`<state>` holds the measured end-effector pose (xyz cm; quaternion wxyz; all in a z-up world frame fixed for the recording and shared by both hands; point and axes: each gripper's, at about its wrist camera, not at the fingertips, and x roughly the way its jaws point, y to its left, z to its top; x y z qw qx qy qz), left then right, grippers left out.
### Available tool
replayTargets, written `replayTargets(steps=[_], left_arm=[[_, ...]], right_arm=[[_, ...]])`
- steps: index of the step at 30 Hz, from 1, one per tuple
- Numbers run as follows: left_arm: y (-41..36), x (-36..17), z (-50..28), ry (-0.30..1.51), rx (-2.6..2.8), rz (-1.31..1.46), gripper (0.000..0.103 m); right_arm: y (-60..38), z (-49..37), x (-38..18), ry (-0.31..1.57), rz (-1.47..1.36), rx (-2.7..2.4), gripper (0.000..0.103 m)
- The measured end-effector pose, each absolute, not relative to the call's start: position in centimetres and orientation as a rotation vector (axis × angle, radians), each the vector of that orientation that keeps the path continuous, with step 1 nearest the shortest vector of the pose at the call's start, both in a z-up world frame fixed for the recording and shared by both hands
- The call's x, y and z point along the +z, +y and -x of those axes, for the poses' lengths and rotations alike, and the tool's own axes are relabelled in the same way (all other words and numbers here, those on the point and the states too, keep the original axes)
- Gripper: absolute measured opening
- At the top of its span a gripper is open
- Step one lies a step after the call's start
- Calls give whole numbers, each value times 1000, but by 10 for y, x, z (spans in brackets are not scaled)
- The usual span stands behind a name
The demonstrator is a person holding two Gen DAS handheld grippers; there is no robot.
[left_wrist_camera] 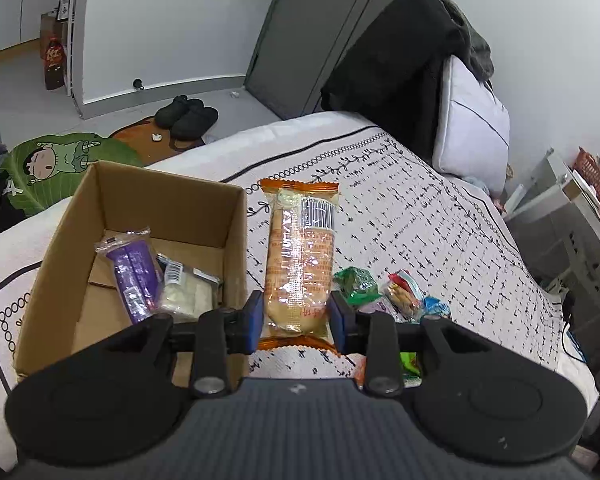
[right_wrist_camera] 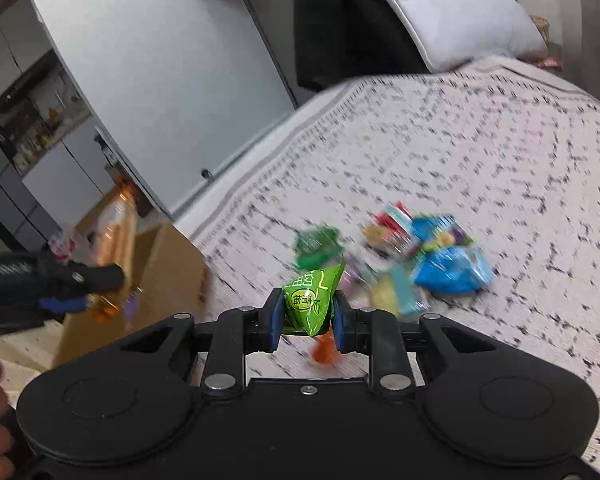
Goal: Organize snacks
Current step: 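Carry both snacks to the cardboard box and release them inside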
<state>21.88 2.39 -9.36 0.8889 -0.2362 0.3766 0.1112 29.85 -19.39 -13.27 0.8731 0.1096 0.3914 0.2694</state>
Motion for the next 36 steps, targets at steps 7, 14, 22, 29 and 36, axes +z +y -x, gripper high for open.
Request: replayTargets(steps=[7,14,22,29,36], left_arm=[[40,-99,-218,776,275,538,33],[57,-95,-216,746,315,577,33],[83,-101,-215,749,398,622,33],[101,-108,-209,764,482,656,33],[111,-115,-206,773,505,692,42]], right_arm=[[-165,-297,-118,774,-248,616,24],[-133,-298,-112,782,-242,659,24],[-100,-299,-103,781,-238,702,24],[-68,-298,-101,798,-202,744,24],[-44,-303,-99,812,-202,767,25]])
